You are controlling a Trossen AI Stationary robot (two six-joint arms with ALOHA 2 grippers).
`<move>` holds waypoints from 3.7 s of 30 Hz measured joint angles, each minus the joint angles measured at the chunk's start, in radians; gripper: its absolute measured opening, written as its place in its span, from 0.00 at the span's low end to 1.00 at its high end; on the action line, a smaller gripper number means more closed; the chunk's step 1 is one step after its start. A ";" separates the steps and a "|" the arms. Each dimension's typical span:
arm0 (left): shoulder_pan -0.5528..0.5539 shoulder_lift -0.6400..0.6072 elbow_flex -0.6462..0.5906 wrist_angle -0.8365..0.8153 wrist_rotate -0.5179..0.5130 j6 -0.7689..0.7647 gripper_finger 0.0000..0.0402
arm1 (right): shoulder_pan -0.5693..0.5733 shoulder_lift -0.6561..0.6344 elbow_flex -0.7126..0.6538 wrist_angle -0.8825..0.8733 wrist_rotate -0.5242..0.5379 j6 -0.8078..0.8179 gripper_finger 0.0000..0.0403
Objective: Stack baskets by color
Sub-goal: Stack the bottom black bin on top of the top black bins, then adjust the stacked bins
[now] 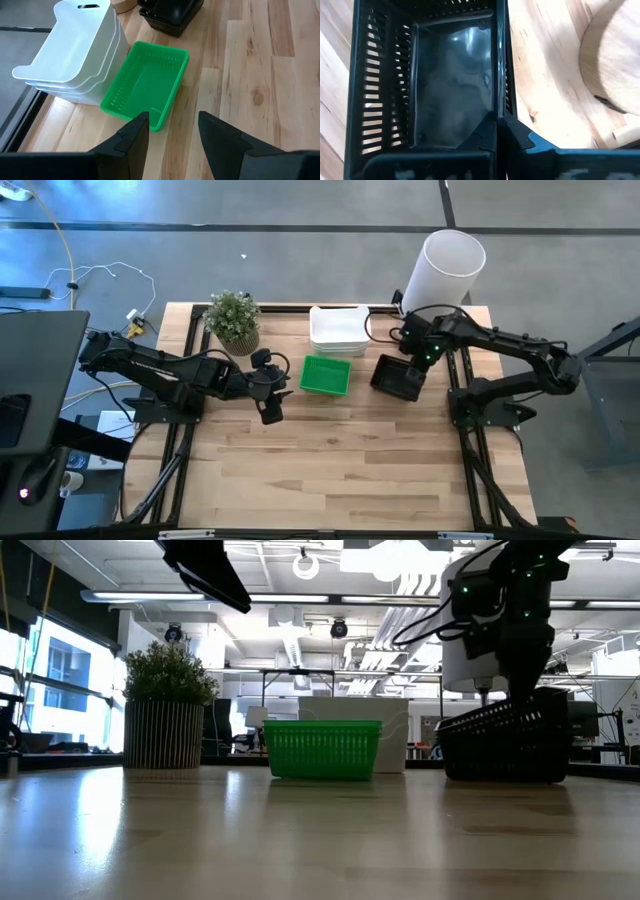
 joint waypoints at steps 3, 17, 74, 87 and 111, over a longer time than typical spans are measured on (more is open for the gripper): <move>0.000 0.000 0.000 0.000 0.000 0.000 0.39 | 0.021 0.000 0.000 0.008 0.001 0.007 0.00; 0.000 0.000 0.000 0.001 0.000 0.000 0.39 | 0.115 0.000 0.000 0.020 0.049 0.012 0.13; 0.013 0.226 -0.113 0.301 0.130 0.052 0.39 | 0.650 0.325 0.000 0.291 0.080 0.711 0.29; 0.047 0.347 -0.114 0.415 0.183 0.054 0.39 | 0.648 0.328 0.000 0.164 0.171 0.779 0.29; 0.108 0.474 -0.112 0.612 0.235 0.128 0.39 | 0.697 0.328 0.145 0.122 0.256 0.820 0.29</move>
